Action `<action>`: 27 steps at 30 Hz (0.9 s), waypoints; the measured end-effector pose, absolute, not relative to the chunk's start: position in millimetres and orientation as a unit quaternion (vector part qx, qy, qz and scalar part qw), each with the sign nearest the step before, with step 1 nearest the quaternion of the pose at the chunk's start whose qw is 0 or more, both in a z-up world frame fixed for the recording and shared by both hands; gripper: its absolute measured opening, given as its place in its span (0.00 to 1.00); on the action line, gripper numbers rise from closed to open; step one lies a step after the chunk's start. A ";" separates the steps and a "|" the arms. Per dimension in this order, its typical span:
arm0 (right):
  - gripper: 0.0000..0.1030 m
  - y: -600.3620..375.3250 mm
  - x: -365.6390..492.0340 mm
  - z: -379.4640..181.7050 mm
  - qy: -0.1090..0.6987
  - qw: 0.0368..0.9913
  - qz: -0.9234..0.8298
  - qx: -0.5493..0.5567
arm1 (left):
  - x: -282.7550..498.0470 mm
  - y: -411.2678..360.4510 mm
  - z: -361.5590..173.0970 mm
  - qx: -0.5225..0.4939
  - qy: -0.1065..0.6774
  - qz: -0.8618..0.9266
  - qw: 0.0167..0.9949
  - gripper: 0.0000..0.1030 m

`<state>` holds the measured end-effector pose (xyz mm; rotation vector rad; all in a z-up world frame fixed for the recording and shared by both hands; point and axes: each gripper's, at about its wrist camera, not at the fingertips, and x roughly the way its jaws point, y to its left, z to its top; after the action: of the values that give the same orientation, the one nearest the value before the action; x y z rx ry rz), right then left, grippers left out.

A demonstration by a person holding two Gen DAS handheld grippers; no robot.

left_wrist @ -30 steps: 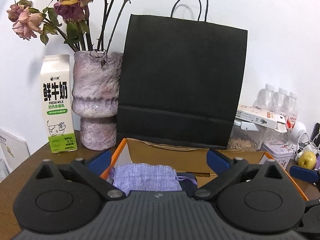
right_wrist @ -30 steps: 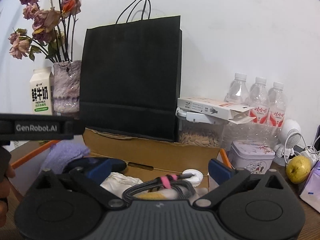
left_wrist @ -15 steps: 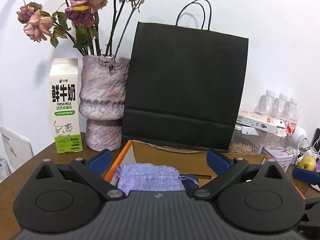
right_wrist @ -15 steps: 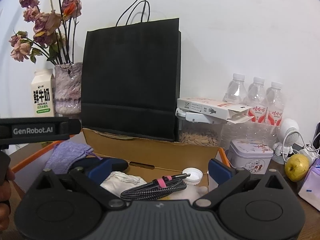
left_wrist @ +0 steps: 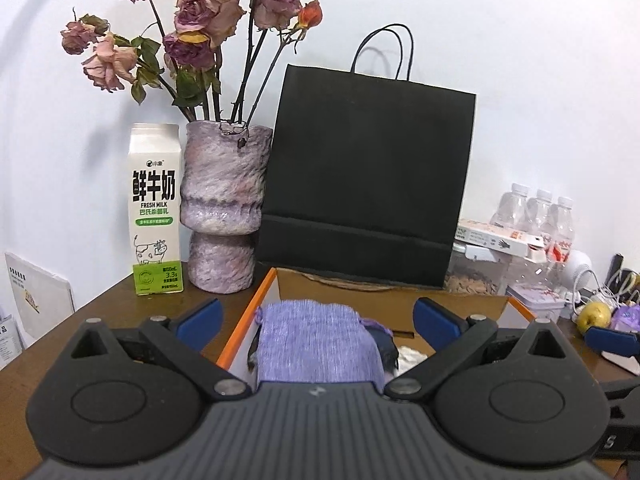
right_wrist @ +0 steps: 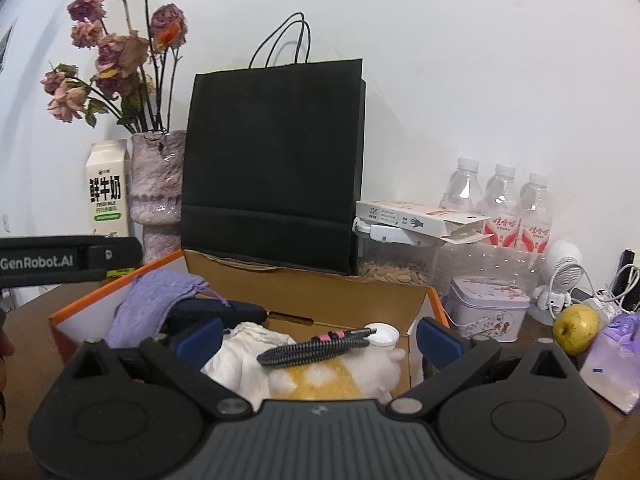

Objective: Organize objects
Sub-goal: 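Lower the bag and cable into the box and open both tools, then withdraw both tools and move toward the red rose and cream block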

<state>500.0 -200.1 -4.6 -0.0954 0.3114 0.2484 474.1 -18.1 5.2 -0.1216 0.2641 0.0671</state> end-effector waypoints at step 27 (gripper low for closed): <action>1.00 -227.7 370.2 -19.5 0.187 0.973 0.125 -0.057 | 354.1 -36.6 -29.5 -0.037 0.194 0.011 0.980 1.00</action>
<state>370.2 -227.7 -19.5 -0.1150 0.3770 0.2527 354.1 -36.6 -29.5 -0.0753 0.3900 0.0227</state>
